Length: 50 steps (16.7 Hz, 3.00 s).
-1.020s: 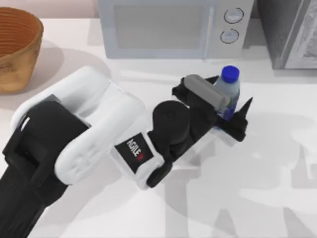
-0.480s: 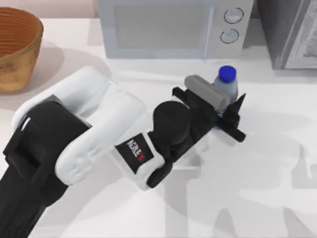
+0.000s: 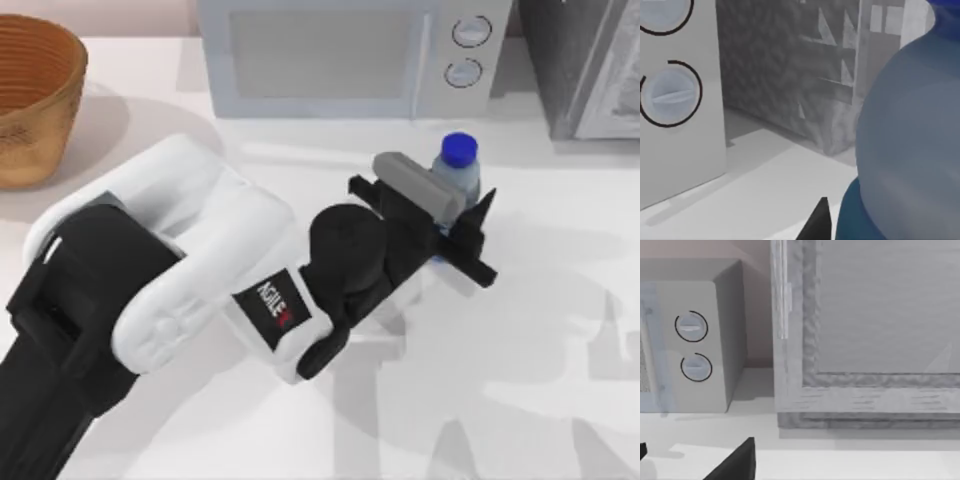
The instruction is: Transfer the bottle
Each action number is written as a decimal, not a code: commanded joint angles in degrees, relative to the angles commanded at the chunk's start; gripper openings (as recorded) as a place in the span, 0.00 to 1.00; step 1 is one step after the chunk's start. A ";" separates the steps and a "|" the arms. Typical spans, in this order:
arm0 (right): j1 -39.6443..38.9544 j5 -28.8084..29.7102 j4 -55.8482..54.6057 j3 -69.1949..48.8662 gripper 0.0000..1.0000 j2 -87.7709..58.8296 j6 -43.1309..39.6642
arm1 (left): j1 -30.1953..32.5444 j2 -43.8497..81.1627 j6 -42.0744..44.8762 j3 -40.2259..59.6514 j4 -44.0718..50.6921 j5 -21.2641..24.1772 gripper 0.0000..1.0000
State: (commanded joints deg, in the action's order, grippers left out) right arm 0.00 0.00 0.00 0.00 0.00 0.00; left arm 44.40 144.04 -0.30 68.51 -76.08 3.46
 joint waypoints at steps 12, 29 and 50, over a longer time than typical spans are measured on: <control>0.00 0.00 0.00 0.00 1.00 0.00 0.00 | -24.33 -10.14 2.32 -18.66 -6.49 23.88 0.00; 0.00 0.00 0.00 0.00 1.00 0.00 0.00 | -50.97 -22.19 4.82 -39.15 -12.95 49.73 0.00; 0.00 0.00 0.00 0.00 1.00 0.00 0.00 | -44.56 -11.87 4.06 -31.23 -16.08 43.16 0.83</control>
State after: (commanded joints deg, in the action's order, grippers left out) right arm 0.00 0.00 0.00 0.00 0.00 0.00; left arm -0.16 132.17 3.76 37.27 -92.16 46.62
